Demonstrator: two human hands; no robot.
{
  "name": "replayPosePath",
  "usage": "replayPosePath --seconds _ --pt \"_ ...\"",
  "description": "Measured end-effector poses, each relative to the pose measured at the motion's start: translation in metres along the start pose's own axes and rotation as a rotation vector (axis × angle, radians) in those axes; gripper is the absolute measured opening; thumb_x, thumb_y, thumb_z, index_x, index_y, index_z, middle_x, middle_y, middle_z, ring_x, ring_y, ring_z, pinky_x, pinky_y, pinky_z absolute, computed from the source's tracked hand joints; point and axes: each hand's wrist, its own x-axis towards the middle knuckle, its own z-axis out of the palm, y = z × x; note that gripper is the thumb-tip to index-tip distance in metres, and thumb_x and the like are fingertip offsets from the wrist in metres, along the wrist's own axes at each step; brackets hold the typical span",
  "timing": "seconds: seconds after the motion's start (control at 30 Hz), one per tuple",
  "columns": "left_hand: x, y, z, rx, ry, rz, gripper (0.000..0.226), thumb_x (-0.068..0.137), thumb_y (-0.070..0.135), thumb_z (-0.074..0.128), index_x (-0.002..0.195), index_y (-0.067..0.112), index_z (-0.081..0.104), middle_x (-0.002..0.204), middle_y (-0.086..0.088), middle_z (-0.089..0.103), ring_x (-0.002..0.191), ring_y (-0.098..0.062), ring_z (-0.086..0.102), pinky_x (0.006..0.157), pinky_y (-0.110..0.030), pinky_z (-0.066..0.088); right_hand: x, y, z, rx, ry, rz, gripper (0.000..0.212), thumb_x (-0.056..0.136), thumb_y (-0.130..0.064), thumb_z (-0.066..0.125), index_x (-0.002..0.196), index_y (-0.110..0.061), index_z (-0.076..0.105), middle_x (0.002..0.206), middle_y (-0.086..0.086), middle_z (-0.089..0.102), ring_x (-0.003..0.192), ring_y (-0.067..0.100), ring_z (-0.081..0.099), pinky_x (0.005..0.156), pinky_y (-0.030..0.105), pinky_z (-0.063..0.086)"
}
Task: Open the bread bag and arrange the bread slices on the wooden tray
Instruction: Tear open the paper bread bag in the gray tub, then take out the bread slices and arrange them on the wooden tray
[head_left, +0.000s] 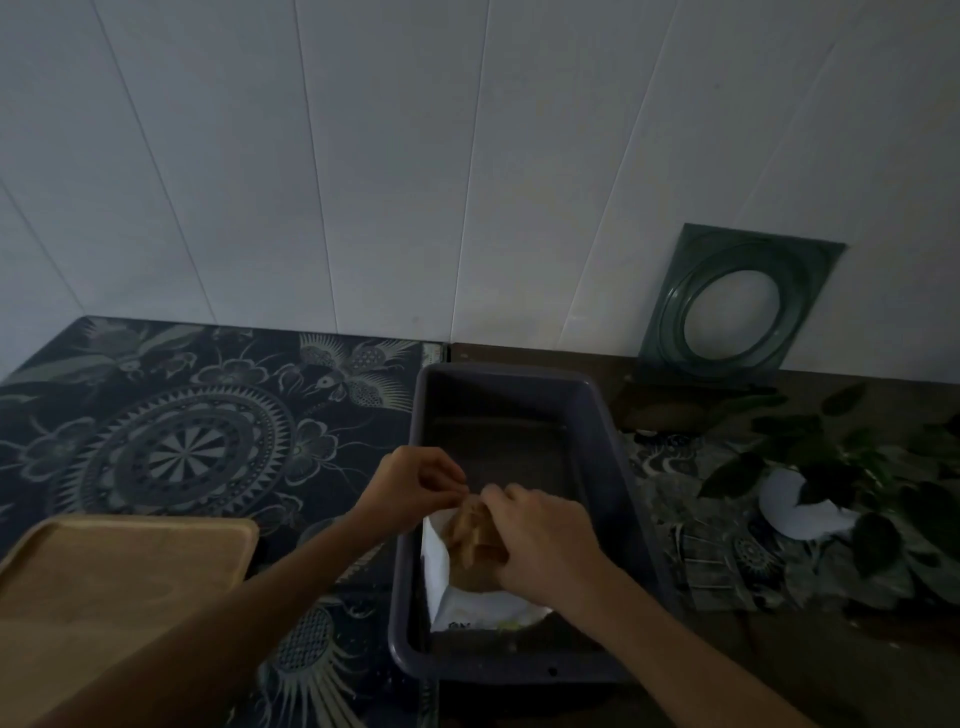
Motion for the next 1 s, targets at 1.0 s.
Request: replayPosePath --seconds 1.0 --pt "-0.01 0.058 -0.033 -0.433 -0.257 0.162 0.075 0.075 0.017 0.09 0.14 0.031 0.054 0.142 0.0 0.061 0.136 -0.018 0.054 0.111 -0.042 0.045 0.012 0.093 -0.134 0.769 0.051 -0.008 0.057 0.067 -0.049 0.091 0.117 -0.037 0.067 0.112 -0.012 0.072 0.106 0.004 0.067 0.096 0.039 0.058"
